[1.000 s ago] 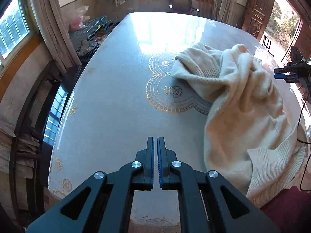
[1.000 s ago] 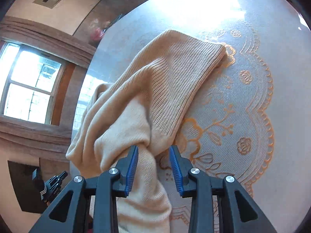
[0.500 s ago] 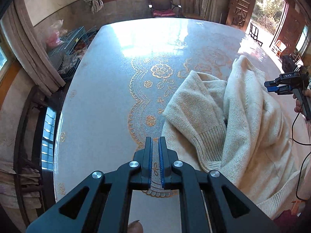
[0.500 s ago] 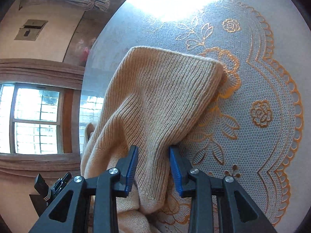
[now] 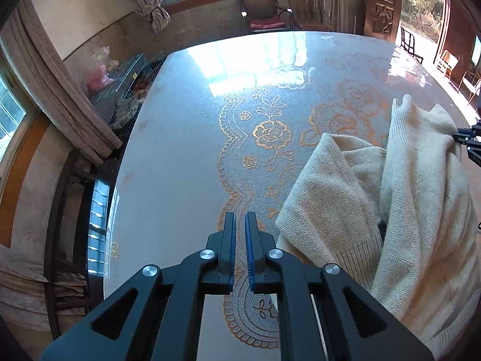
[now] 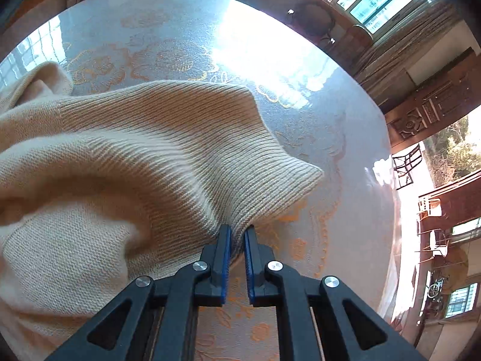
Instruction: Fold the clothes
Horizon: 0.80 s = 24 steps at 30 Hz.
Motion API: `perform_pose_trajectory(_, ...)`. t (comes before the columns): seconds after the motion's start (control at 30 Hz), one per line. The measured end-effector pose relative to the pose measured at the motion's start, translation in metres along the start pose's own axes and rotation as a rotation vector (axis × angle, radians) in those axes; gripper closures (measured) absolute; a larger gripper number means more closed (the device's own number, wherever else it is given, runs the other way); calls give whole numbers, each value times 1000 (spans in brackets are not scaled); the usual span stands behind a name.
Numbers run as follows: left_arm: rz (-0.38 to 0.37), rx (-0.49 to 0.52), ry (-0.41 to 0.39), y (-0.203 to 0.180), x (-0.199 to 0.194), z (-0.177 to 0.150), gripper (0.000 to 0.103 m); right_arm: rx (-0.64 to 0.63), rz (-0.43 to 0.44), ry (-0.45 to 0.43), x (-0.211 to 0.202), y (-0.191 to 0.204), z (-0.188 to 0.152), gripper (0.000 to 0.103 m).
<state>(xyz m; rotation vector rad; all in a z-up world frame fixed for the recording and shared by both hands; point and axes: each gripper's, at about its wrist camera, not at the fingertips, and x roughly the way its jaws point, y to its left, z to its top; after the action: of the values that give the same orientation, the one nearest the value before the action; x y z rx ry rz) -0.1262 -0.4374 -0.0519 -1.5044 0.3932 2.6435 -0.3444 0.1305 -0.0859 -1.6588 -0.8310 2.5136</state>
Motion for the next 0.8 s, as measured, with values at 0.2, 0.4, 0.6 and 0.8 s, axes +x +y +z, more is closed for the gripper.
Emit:
perform_pose_trajectory(0.2,-3,10,-4,-8,1,15,96,160,-295,-130,-62,-97,-25,99)
perform_pose_trajectory(0.4,-135,19,43,-43,13,48,96,432,-186,-159,-91,-163,-68,97)
perform_pose_trajectory(0.6,-323,62,95,-88,23,73,96,646,652,-123,-105,-95,-105,82)
perform_pose_trajectory(0.8,-400,179,265,-140,46,60,95,517,803,-61,-87,0,-82,80)
